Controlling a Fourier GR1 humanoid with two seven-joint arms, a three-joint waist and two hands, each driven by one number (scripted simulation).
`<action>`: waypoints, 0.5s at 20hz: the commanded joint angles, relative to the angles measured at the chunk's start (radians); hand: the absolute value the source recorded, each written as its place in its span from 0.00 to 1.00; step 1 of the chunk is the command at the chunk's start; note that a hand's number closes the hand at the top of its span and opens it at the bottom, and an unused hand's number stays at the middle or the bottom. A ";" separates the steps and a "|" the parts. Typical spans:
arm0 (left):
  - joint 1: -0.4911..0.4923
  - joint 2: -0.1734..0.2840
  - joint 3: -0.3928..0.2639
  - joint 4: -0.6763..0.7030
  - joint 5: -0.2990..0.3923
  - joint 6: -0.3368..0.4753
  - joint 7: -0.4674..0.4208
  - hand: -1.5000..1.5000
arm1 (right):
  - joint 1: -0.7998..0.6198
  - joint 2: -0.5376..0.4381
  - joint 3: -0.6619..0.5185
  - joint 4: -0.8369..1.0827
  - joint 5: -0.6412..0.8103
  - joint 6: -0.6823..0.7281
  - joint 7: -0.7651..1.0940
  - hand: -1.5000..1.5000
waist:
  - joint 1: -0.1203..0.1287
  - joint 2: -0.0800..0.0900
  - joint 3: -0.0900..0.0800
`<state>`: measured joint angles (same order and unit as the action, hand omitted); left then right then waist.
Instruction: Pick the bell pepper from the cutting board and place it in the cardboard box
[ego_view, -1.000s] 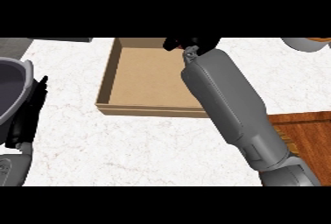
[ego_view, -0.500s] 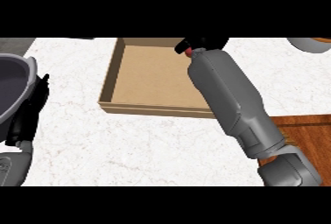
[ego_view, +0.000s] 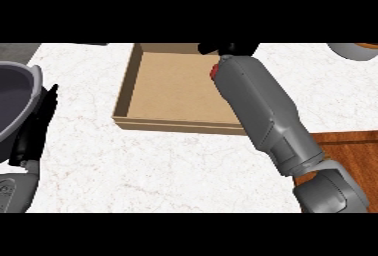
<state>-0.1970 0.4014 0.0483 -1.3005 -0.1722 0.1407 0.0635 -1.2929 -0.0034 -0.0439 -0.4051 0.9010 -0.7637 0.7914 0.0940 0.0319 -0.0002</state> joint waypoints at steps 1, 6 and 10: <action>0.005 0.001 0.006 0.002 -0.009 0.009 0.007 0.50 | -0.038 0.003 -0.008 0.013 0.010 -0.162 -0.025 0.00 | -0.016 -0.007 0.000; 0.015 -0.004 0.020 0.020 -0.008 0.016 0.012 0.50 | 0.012 0.003 -0.030 -0.026 -0.027 -0.335 -0.090 0.00 | -0.040 -0.014 0.000; 0.043 0.006 0.039 0.029 0.005 -0.003 -0.022 0.50 | 0.024 0.003 -0.009 -0.119 -0.108 -0.344 -0.116 0.00 | -0.060 -0.027 0.000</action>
<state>-0.1722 0.4098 0.0775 -1.2809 -0.1655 0.1337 0.0574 -1.2781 -0.0053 -0.0506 -0.4640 0.8455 -1.0074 0.6824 0.0528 0.0127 0.0000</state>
